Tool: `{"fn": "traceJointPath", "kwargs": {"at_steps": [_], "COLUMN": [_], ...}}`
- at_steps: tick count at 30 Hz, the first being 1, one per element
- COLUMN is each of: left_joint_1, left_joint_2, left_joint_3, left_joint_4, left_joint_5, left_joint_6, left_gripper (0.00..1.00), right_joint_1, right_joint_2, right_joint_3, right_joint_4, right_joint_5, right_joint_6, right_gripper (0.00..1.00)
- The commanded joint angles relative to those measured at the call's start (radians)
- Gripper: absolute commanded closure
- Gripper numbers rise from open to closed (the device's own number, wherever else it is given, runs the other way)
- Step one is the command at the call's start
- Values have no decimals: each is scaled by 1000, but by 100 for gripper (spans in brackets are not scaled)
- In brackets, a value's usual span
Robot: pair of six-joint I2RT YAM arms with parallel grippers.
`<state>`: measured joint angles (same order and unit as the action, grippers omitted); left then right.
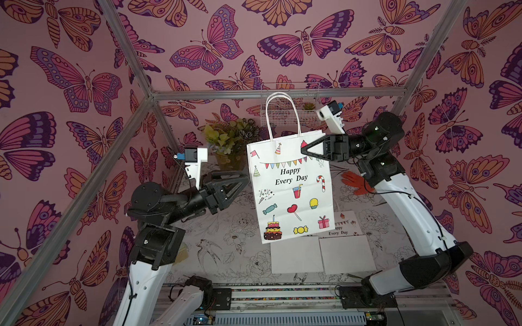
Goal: Put away the paper bag
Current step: Press the paper bag.
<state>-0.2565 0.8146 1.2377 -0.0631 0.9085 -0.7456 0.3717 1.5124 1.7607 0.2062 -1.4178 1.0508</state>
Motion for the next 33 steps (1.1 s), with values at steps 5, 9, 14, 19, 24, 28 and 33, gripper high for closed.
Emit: {"fn": "traceJointPath", "kwargs": {"at_steps": [5,9,14,19,24,28,33], "left_joint_1": [-2,-3,-13,-41,-121,-214,-314], "left_joint_2": [-113,-173,-211,-199,-130,-67,-11], "left_joint_3": [-176,-271,-345,-386,-376,-348,-312], "left_joint_4": [-165,-165,-123,-63,-35,-21,-8], "left_joint_5": [-46,-50,-37,-45,-80,-138,-199], "left_joint_6": [183,204,201,199,236,280,311], "left_gripper": [49,48,47,47,46,46,47], "right_joint_1": [-15,-15,-11,14,47,74,90], "right_joint_2": [15,52,119,141,142,135,105], "right_joint_3": [184,241,257,252,243,246,218], "right_joint_4": [-266,-264,-221,-198,-125,-105,-88], "right_joint_5": [-176,-176,-154,-135,-112,-97,-81], "right_joint_6": [-235,-212,-160,-126,-47,-16,12], "right_gripper": [100,100,100,100,100,100,100]}}
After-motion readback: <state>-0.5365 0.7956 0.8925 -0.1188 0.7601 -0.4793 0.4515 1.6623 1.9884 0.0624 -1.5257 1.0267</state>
